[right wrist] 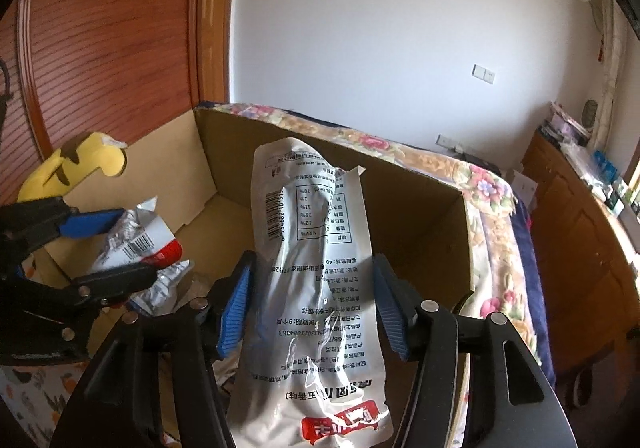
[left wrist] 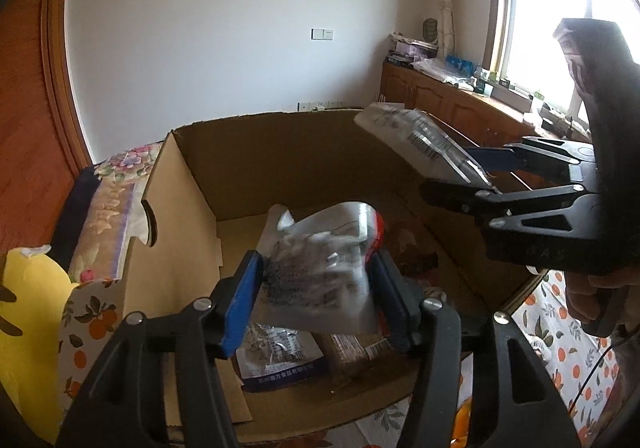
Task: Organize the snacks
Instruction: 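Open left tool dropping white packet while right tool drops white pouch into box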
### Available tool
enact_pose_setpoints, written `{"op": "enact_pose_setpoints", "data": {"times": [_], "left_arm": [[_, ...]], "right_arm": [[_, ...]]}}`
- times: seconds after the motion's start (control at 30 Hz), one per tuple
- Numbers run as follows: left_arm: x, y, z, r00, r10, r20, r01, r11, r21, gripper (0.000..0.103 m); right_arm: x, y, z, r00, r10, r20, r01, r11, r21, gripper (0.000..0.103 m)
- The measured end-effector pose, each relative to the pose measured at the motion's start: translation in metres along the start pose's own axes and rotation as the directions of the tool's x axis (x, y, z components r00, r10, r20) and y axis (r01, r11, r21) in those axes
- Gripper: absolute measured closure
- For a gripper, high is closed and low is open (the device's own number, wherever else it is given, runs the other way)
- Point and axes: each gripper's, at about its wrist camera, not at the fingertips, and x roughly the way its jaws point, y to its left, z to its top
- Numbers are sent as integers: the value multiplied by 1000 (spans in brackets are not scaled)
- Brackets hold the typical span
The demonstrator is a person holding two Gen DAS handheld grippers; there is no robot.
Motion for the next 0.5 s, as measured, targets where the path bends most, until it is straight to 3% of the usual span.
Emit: {"op": "enact_pose_setpoints", "data": {"times": [0.17, 0.37, 0.43, 0.5], "left_arm": [[-1, -2, 4, 1000, 4, -1, -4, 1000, 13, 34], [-13, -4, 4, 1000, 7, 13, -7, 1000, 15, 34], [-19, -7, 3, 1000, 8, 20, -8, 1000, 13, 33], [-25, -10, 4, 1000, 20, 22, -20, 1000, 21, 33]], "right_arm": [[-2, 5, -2, 1000, -10, -4, 10, 1000, -15, 36], [-17, 2, -6, 999, 17, 36, -17, 1000, 15, 35], [-27, 3, -5, 999, 13, 51, -13, 1000, 12, 27], [-35, 5, -3, 999, 6, 53, -6, 1000, 3, 27]]}}
